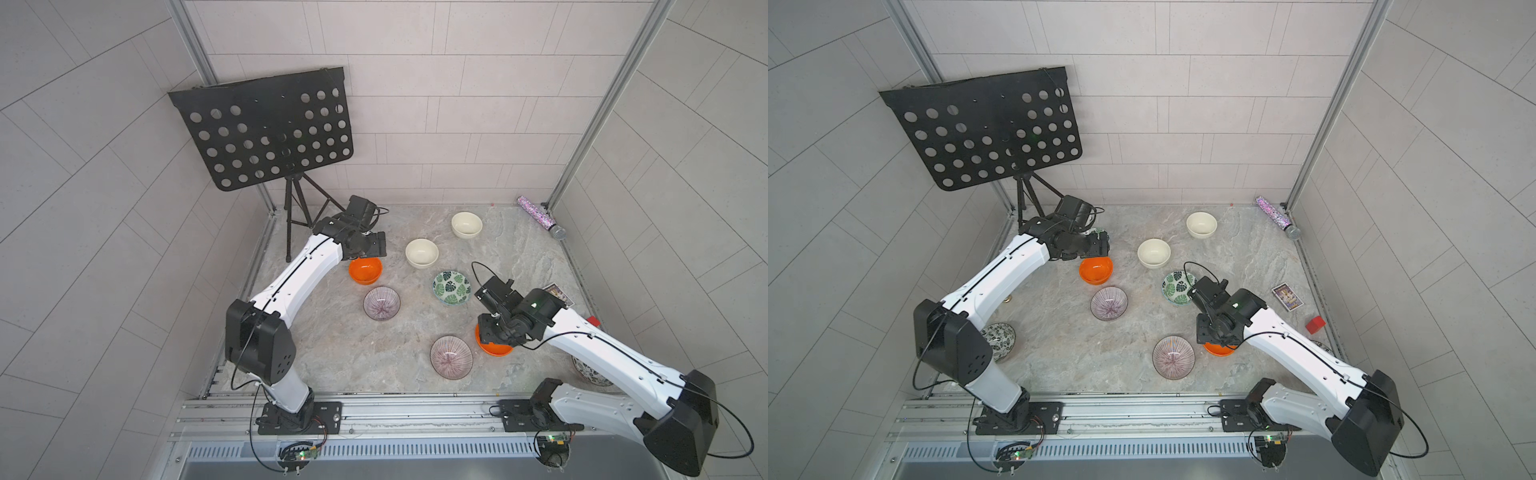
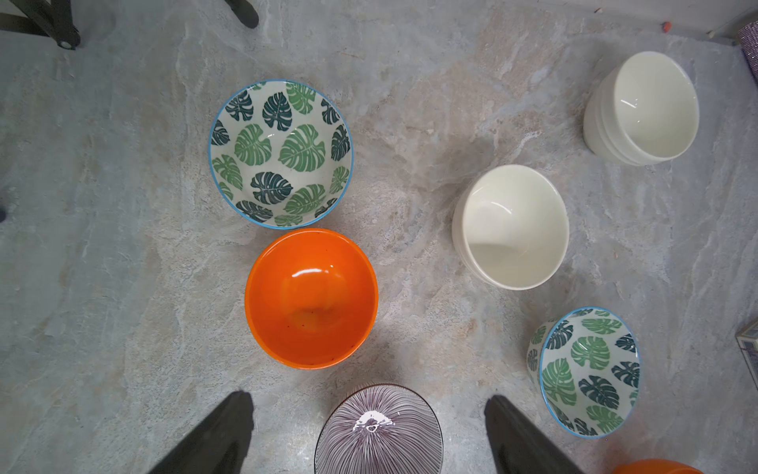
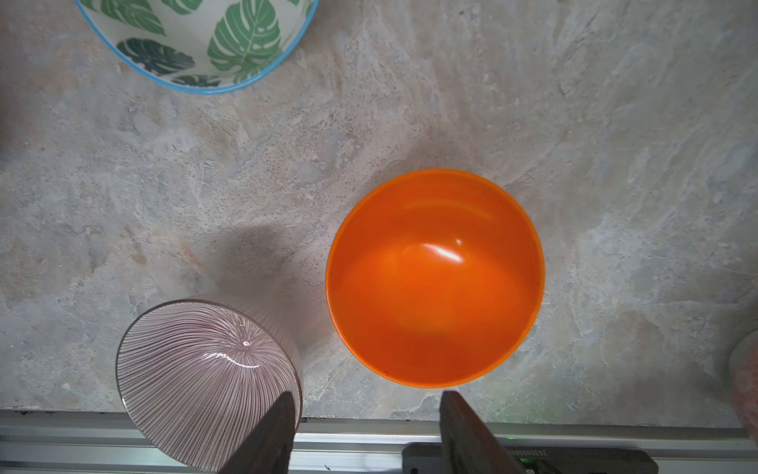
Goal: Stack the bowls
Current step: Place the bowl at the center of the board, then pick up the bowl from the center of the board.
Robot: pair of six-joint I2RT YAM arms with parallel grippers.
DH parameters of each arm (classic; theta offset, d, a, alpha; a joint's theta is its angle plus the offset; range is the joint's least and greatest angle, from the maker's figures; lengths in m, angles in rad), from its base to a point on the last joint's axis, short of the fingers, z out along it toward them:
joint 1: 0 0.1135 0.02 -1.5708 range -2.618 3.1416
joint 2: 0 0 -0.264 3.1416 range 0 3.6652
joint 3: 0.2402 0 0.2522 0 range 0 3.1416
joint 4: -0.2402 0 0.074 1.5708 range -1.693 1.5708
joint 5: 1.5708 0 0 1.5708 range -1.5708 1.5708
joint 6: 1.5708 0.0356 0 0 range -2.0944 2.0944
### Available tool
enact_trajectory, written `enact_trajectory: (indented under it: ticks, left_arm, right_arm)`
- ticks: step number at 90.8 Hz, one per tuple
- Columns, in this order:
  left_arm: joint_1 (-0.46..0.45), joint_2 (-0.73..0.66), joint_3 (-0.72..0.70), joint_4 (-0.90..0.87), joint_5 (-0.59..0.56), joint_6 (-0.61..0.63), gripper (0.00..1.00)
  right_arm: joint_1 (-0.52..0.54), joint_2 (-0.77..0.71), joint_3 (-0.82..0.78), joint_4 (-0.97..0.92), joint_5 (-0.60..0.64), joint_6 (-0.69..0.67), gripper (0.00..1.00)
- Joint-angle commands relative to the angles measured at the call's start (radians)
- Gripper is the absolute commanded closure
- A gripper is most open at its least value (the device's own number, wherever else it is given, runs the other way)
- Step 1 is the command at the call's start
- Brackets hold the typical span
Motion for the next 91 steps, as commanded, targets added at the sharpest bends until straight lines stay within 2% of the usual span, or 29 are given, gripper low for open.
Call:
enact_trajectory:
  ticks: [1, 30, 47, 63, 71, 84, 91]
  left_arm:
    - [0.009, 0.025, 0.027, -0.041, -0.003, 0.023, 0.11]
    - [0.031, 0.019, 0.007, -0.037, -0.002, 0.023, 0.11]
    - [0.045, 0.02, 0.005, -0.036, 0.003, 0.023, 0.11]
    - [0.052, 0.02, 0.005, -0.034, 0.008, 0.021, 0.12]
    - [0.055, 0.02, 0.006, -0.03, 0.013, 0.018, 0.12]
    - [0.062, 0.022, 0.006, -0.028, 0.023, 0.014, 0.12]
    - [0.065, 0.023, 0.008, -0.028, 0.029, 0.014, 0.12]
  right_arm:
    - [0.007, 0.037, -0.006, 0.087, 0.038, 0.029, 0.41]
    - [0.006, 0.173, -0.032, 0.195, 0.047, -0.005, 0.51]
    - [0.006, 0.197, -0.073, 0.24, 0.039, 0.003, 0.57]
    - [0.005, 0.208, -0.092, 0.254, 0.039, 0.002, 0.71]
    - [0.006, 0.202, -0.089, 0.241, 0.059, -0.005, 0.75]
    - [0.004, 0.203, -0.095, 0.229, 0.081, -0.019, 0.9]
    - [0.004, 0.206, -0.1, 0.228, 0.09, -0.024, 0.93]
